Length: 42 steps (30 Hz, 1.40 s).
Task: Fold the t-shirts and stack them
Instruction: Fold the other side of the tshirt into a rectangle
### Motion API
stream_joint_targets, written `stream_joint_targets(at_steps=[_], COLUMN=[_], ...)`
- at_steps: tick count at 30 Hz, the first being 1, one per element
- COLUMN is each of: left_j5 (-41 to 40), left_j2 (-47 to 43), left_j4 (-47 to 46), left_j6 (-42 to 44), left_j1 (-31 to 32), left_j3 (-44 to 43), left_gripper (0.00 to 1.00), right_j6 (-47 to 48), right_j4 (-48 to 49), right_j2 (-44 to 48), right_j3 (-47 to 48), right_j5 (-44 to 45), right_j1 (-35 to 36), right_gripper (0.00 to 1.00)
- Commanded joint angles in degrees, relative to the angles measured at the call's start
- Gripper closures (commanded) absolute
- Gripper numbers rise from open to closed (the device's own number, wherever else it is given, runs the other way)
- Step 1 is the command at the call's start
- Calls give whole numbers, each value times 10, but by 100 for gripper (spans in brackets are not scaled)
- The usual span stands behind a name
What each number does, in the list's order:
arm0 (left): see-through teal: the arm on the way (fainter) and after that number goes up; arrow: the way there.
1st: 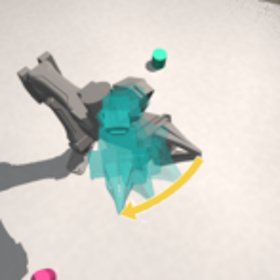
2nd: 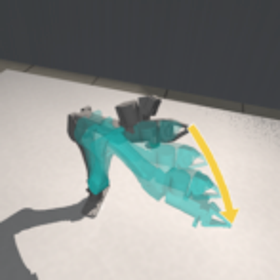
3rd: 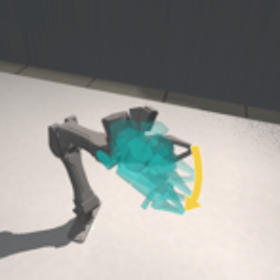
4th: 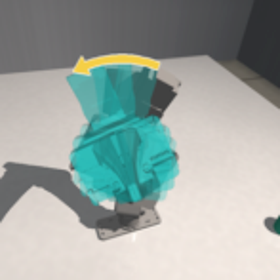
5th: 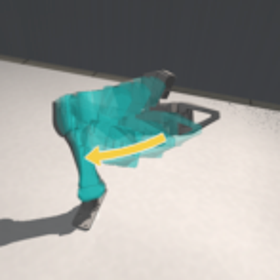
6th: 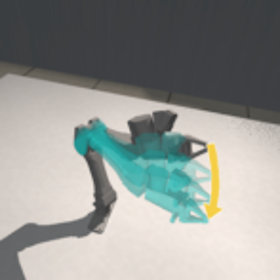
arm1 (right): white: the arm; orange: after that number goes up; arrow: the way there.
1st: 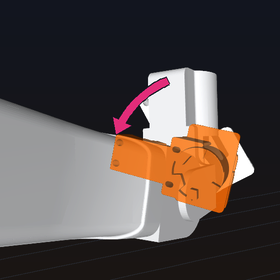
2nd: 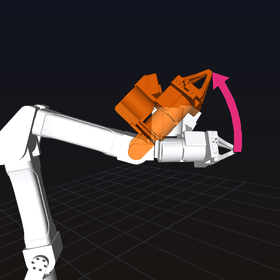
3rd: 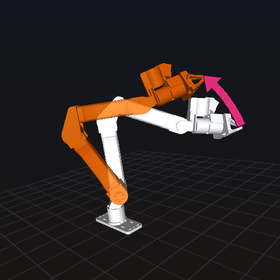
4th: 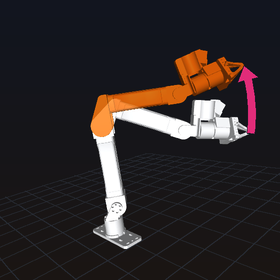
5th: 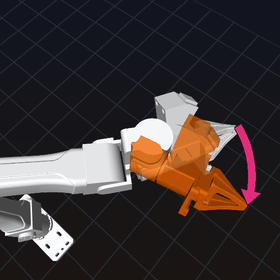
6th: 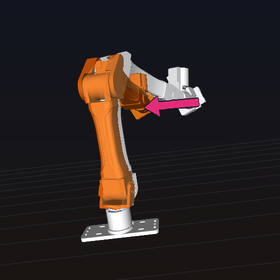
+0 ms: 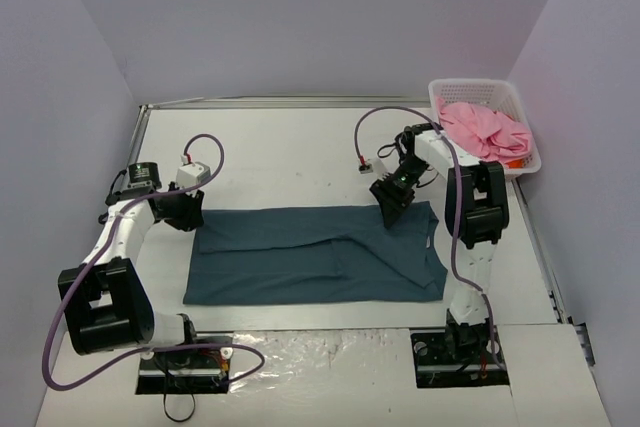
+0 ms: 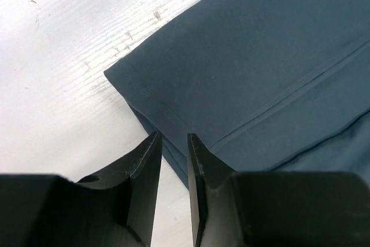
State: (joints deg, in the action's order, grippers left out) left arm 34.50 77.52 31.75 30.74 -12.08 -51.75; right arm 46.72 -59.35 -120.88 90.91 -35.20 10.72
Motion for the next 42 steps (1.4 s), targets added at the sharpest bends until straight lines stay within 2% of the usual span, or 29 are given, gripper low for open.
stream_joint_targets(at_steps=[1, 6, 15, 18, 19, 23, 25, 28, 42], left_j5=[3, -3, -6, -5, -5, -3, -1, -1, 5], left_j2=[-17, -13, -12, -15, -16, -18, -21, -27, -63], left_j4=[-15, -16, -13, -13, -13, -15, -14, -14, -6], left_j6=[-12, -13, -13, -14, -14, -17, -17, -19, -24], left_j1=[2, 2, 1, 2, 2, 2, 2, 2, 1], left_j3=[-6, -5, -6, -4, -3, -1, 0, 2, 11], left_gripper=[76, 76, 77, 77, 77, 78, 79, 80, 81], right_j6=[-5, -6, 2, 5, 6, 6, 5, 2, -14], right_j4=[-31, -31, -34, -33, -35, -35, -36, -36, -55], right_j2=[-16, -46, -57, -52, -51, -42, -32, -24, 64], right_j3=[36, 58, 45, 39, 36, 30, 26, 22, -5], right_j5=[-22, -22, -24, -26, -27, -29, -30, -30, -30], right_j1=[13, 23, 40, 41, 42, 41, 41, 41, 88], right_gripper=[57, 57, 60, 66, 74, 90, 96, 100, 100])
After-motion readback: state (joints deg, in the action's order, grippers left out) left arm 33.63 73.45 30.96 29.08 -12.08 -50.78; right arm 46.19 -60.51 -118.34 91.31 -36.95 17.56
